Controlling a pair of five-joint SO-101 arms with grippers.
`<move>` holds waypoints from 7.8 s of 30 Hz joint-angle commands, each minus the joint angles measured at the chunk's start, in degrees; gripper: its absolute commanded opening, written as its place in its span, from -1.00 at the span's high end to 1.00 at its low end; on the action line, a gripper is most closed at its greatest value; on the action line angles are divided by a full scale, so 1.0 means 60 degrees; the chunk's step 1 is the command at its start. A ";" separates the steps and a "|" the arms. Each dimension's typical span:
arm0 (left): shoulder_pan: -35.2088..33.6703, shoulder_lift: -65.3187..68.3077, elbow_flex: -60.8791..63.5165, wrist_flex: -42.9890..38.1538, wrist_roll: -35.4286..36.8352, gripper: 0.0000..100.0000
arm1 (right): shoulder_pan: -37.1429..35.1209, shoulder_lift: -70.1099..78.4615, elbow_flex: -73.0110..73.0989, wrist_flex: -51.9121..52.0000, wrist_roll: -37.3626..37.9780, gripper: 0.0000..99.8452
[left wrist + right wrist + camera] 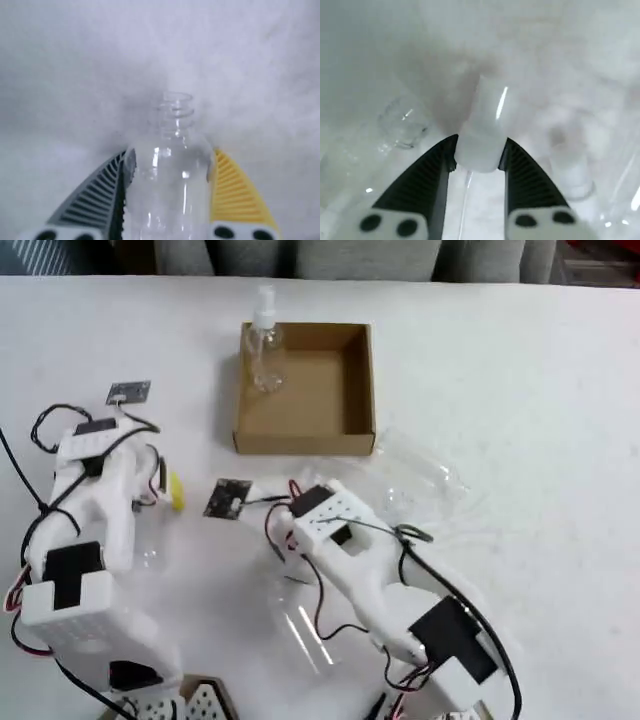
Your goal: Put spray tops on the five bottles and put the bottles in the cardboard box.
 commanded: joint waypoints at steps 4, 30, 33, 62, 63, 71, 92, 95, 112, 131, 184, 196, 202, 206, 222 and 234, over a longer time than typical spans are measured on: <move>-0.0051 -0.0037 -0.0527 0.0147 -0.0103 0.90 | 0.0842 -0.1575 -0.0440 0.0828 -0.0908 0.97; 0.0491 -0.0066 -0.0498 0.0176 -0.0088 0.91 | 0.2366 -0.4476 0.1114 0.1341 -0.3136 0.97; 0.0535 -0.0095 -0.0498 0.0205 -0.0044 0.91 | 0.2440 -0.5004 0.1114 0.1663 -0.3297 0.97; 0.4505 -1.3399 0.6505 -0.5817 -0.0015 0.95 | 0.6791 -0.8462 -0.2374 0.1414 -0.4601 0.96; 0.4711 -1.3722 0.6755 -0.6154 -0.0015 0.95 | 0.6703 -0.8462 -0.2696 0.1414 -0.4879 0.96; 0.5897 -1.6359 0.9407 -0.7092 -0.0015 0.95 | 0.4476 -0.8974 -0.5040 0.1238 -0.7458 0.97; 0.5853 -1.9744 1.2425 -0.7165 -0.0015 0.95 | 0.0330 -0.7245 -0.4996 -0.3802 -0.5216 0.97; 0.5853 -1.9744 1.2425 -0.7165 -0.0015 0.95 | 0.0330 -0.6894 -0.4996 -0.3802 -0.5201 0.97; 0.5853 -1.9744 1.2425 -0.7165 -0.0015 0.95 | 0.1355 -0.5795 -0.4615 -0.4593 -0.5187 0.97; 0.5853 -1.9729 1.2440 -0.7165 -0.0015 0.95 | 0.0886 -0.7363 -0.1641 -0.5341 -0.5275 0.97; 0.5853 -1.9729 1.2440 -0.7165 -0.0015 0.95 | 0.0066 -0.8300 -0.4806 0.2147 -0.6081 1.00; 0.5853 -1.9729 1.2440 -0.7165 -0.0015 0.95 | 0.2381 -0.8256 -0.1333 -0.0535 -0.6066 0.97; 0.5853 -1.9729 1.2440 -0.7165 -0.0015 0.95 | 0.2366 -0.8256 0.1201 -0.3993 -0.5451 0.97; 0.5927 -1.9729 1.2571 -0.7165 -0.0015 0.95 | 0.1883 -0.8256 0.1700 -0.4769 -0.5451 0.97; 0.5912 -1.9729 1.2586 -0.7165 -0.0015 0.95 | 0.0799 -0.8300 0.1758 -0.4769 -0.5436 0.97; 0.5853 -1.9729 1.2586 -0.7179 -0.0029 0.95 | 0.2864 -0.8945 0.3443 -0.4315 -0.5421 0.97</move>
